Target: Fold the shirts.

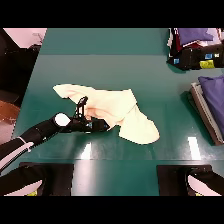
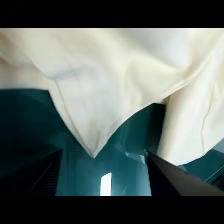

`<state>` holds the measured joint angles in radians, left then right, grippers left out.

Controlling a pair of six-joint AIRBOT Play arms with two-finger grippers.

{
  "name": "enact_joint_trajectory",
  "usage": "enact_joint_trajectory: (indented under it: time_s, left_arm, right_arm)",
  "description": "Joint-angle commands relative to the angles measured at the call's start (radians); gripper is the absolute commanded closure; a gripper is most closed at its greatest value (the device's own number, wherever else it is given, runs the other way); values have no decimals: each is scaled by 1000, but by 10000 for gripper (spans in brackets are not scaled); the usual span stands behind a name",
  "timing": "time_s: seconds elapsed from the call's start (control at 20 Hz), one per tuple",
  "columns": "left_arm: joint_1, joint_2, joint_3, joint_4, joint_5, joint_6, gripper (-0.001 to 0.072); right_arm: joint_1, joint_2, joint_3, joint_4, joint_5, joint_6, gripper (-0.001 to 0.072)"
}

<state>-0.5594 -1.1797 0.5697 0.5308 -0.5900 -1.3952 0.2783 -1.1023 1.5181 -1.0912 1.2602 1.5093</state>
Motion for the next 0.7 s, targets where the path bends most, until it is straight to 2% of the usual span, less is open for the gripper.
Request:
enact_joint_trajectory:
  time_s: [0.0, 0.35, 0.4, 0.5, 0.55, 0.65]
  left_arm:
    - [-1, -39, 3, -106, 17, 73, 96]
    - [-1, -96, 54, -143, -24, 94, 99]
    - [-1, -96, 61, -143, -26, 94, 125]
    - [-1, -96, 66, -142, -21, 95, 642]
    - [-1, -96, 66, -142, -19, 95, 681]
    - [0, -92, 66, -142, -43, 95, 682]
  right_arm:
    - [0, 0, 1, 1, 0, 1, 372]
    - [0, 0, 1, 0, 0, 2, 372]
    - [0, 0, 1, 0, 0, 2, 372]
    - [0, 0, 1, 0, 0, 2, 373]
    - [0, 0, 1, 0, 0, 2, 372]
    - [-3, 1, 1, -1, 2, 2, 372]
